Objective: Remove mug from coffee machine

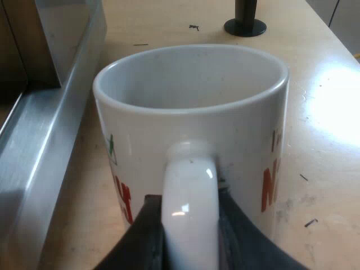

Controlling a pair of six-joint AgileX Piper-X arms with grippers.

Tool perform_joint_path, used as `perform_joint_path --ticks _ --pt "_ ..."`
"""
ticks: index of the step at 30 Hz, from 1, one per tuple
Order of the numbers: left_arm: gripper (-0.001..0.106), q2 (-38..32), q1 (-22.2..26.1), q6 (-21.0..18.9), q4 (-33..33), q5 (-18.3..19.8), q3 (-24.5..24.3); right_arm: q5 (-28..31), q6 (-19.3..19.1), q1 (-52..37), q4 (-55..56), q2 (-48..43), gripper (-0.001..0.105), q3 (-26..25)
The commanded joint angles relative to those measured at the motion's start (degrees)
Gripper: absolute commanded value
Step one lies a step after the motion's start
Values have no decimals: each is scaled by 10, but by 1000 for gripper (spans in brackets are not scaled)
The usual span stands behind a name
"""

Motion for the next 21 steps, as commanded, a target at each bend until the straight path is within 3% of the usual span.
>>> perform_joint_path --ticks 1,9,21 --pt "77 2 -3 4 -6 -4 -3 6 -5 -3 -16 0 0 16" --pt "77 2 -3 4 -6 -4 -3 -16 16 1 -16 0 0 46" --pt "77 2 -3 4 -6 -4 -3 -38 30 1 53 0 0 45"
